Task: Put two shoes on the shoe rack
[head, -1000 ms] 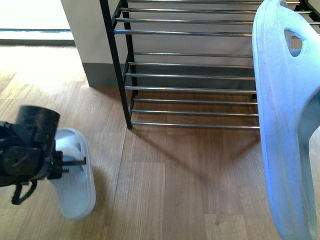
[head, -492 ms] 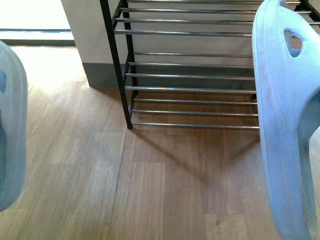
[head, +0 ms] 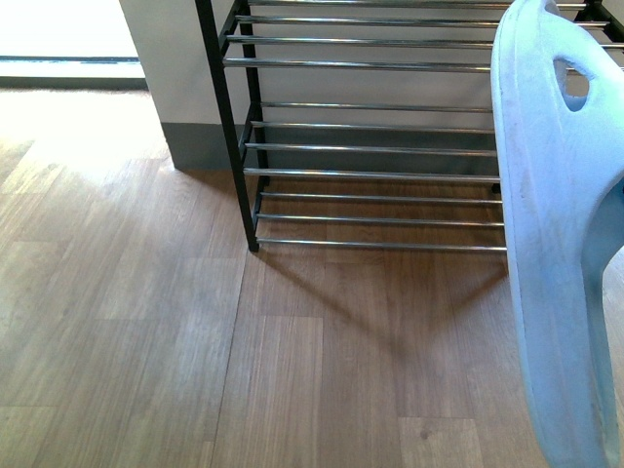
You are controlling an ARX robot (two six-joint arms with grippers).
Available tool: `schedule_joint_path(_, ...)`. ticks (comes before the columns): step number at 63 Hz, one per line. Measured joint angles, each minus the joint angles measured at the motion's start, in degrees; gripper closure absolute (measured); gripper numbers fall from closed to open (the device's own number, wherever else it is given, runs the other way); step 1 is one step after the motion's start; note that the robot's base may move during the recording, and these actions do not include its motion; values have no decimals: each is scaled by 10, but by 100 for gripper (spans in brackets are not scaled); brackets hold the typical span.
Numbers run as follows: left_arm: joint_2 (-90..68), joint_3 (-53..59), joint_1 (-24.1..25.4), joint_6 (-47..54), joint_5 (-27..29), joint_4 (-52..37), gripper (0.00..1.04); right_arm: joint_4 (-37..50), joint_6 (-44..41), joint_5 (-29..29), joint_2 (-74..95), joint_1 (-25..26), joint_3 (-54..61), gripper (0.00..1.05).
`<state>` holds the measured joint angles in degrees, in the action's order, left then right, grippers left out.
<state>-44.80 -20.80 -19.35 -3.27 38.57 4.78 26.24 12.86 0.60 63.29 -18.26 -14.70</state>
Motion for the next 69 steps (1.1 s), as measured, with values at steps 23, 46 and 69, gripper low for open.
schedule_joint_path(23, -1, 2, -1, 0, -2, 1, 103, 0, 0, 0, 0, 0, 0, 103)
schedule_joint_path(46, -3, 2, -1, 0, -2, 1, 103, 0, 0, 1, 0, 0, 0, 103)
schedule_joint_path(69, -2, 2, -2, 0, -2, 1, 103, 0, 0, 0, 0, 0, 1, 103)
